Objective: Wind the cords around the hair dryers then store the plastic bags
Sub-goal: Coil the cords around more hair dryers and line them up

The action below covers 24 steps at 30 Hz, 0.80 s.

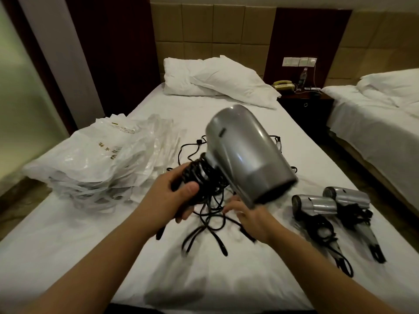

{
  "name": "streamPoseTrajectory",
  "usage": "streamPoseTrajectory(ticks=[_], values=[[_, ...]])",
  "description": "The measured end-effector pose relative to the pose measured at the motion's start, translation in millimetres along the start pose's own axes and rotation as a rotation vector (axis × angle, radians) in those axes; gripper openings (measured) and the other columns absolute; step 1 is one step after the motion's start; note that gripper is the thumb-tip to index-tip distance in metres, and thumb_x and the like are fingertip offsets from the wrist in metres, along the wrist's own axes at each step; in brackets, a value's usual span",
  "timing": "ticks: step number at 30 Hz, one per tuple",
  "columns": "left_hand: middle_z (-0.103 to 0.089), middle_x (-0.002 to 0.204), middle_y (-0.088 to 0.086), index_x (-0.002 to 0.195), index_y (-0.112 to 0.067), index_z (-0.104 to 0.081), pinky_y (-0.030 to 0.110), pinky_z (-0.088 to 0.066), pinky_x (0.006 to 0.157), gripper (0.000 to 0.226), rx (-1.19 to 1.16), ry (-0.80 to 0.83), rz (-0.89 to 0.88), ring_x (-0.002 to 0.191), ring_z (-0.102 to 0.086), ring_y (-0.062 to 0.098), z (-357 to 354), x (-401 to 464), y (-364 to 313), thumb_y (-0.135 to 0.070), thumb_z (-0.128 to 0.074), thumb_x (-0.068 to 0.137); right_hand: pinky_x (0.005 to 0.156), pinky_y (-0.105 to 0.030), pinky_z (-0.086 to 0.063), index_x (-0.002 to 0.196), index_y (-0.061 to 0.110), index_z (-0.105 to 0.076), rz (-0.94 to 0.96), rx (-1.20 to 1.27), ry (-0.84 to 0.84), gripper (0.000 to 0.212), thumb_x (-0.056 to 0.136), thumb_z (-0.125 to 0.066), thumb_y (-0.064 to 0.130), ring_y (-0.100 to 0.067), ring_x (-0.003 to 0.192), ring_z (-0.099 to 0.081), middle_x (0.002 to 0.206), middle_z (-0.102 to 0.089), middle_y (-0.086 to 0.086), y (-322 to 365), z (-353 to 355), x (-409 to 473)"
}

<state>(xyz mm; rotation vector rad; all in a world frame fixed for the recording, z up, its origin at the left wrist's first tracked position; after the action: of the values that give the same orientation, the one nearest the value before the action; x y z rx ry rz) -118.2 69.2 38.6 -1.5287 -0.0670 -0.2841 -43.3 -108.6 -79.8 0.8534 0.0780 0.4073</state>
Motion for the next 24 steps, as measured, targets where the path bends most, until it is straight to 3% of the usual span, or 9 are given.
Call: streamPoseTrajectory(ticks=[3, 6, 9, 12, 15, 18, 20, 22, 24], values=[[-0.059, 0.059, 0.007, 0.094, -0.010, -0.058, 0.016, -0.031, 0.034, 0.071, -0.161, -0.114, 0.036, 0.032, -0.039, 0.015, 14.7, 3.7, 6.7, -0.064, -0.076, 0.053, 0.055, -0.017, -0.042, 0.082, 0.018, -0.061, -0.164, 0.082, 0.168, 0.036, 0.086, -0.041, -0.012, -0.008, 0.056, -0.050, 0.075, -0.060, -0.004, -9.1, 8.9, -18.9], [-0.058, 0.057, 0.010, 0.085, -0.005, -0.054, 0.015, -0.029, 0.033, 0.044, -0.207, -0.194, 0.081, 0.031, -0.037, 0.016, 22.7, 7.1, 15.5, -0.048, -0.053, 0.076, 0.069, -0.016, -0.045, 0.082, 0.029, -0.059, -0.161, 0.020, 0.101, 0.027, 0.093, -0.052, 0.005, -0.006, 0.072, -0.056, 0.083, -0.063, 0.006, -5.7, 20.2, -17.9], [-0.056, 0.059, 0.010, 0.085, -0.003, -0.053, 0.015, -0.029, 0.033, 0.043, -0.192, -0.185, 0.122, 0.032, -0.038, 0.016, 20.0, 9.7, 19.4, -0.045, -0.046, 0.078, 0.082, -0.011, -0.041, 0.110, 0.017, -0.064, -0.074, 0.201, 0.000, 0.023, 0.096, -0.047, 0.008, -0.008, 0.098, -0.055, 0.105, -0.061, 0.004, 35.6, 20.2, -12.5], [-0.056, 0.061, 0.009, 0.084, -0.005, -0.054, 0.016, -0.029, 0.033, 0.048, -0.169, -0.124, 0.140, 0.034, -0.039, 0.015, 12.8, 11.8, 16.8, -0.051, -0.043, 0.078, 0.097, -0.015, -0.036, 0.139, 0.019, -0.040, -0.039, 0.458, 0.061, 0.046, 0.095, -0.052, 0.013, -0.004, 0.122, -0.040, 0.132, -0.046, 0.007, 71.4, 6.2, -2.0], [-0.056, 0.064, 0.008, 0.083, -0.008, -0.057, 0.015, -0.029, 0.035, 0.051, -0.195, -0.049, 0.148, 0.034, -0.039, 0.013, 6.5, 12.6, 9.3, -0.057, -0.041, 0.078, 0.114, -0.036, -0.027, 0.140, 0.028, -0.030, 0.056, 0.416, 0.110, 0.073, 0.077, -0.067, 0.033, -0.010, 0.135, -0.034, 0.140, -0.042, 0.007, 96.7, -16.6, 6.4], [-0.057, 0.058, 0.005, 0.084, -0.005, -0.055, 0.016, -0.030, 0.033, 0.056, -0.188, -0.016, 0.143, 0.032, -0.039, 0.012, 3.3, 13.2, 1.0, -0.060, -0.042, 0.084, 0.106, -0.042, -0.037, 0.111, 0.035, -0.043, 0.079, 0.468, 0.187, 0.041, 0.078, -0.065, 0.026, -0.017, 0.120, -0.053, 0.115, -0.063, -0.002, 100.6, -34.4, 6.8], [-0.056, 0.059, 0.008, 0.085, -0.004, -0.055, 0.016, -0.030, 0.033, 0.056, -0.157, -0.073, 0.138, 0.032, -0.039, 0.014, 8.0, 14.1, -3.0, -0.060, -0.047, 0.084, 0.090, -0.037, -0.047, 0.100, 0.023, -0.053, 0.034, 0.605, 0.190, 0.018, 0.086, -0.057, 0.012, -0.016, 0.087, -0.064, 0.083, -0.069, -0.002, 98.6, -34.1, 0.5], [-0.057, 0.064, 0.011, 0.090, -0.009, -0.057, 0.017, -0.031, 0.034, 0.045, -0.071, -0.182, 0.122, 0.035, -0.040, 0.016, 18.5, 15.3, -6.9, -0.053, -0.053, 0.084, 0.064, -0.028, -0.048, 0.089, 0.013, -0.056, -0.023, 0.652, 0.201, 0.014, 0.094, -0.046, 0.004, -0.014, 0.052, -0.053, 0.056, -0.056, 0.000, 91.2, -32.5, -11.1], [-0.060, 0.065, 0.008, 0.100, -0.017, -0.061, 0.021, -0.034, 0.036, 0.027, 0.140, -0.297, 0.110, 0.039, -0.045, 0.017, 30.9, 16.3, -8.1, -0.040, -0.057, 0.087, 0.049, -0.022, -0.037, 0.084, 0.012, -0.055, -0.080, 0.590, 0.318, 0.022, 0.098, -0.039, 0.007, -0.012, 0.043, -0.041, 0.052, -0.046, 0.000, 85.8, -33.9, -27.2]])
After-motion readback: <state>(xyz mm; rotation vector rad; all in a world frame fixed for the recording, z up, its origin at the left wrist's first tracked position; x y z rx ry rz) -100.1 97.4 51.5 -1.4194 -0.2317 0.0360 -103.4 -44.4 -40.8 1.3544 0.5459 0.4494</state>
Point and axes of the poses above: each hand's wrist, its own x-axis towards the middle knuckle, its own z-axis out of the back of the hand, y = z × x, the point moved 6 cm from there along x, towards the middle knuckle
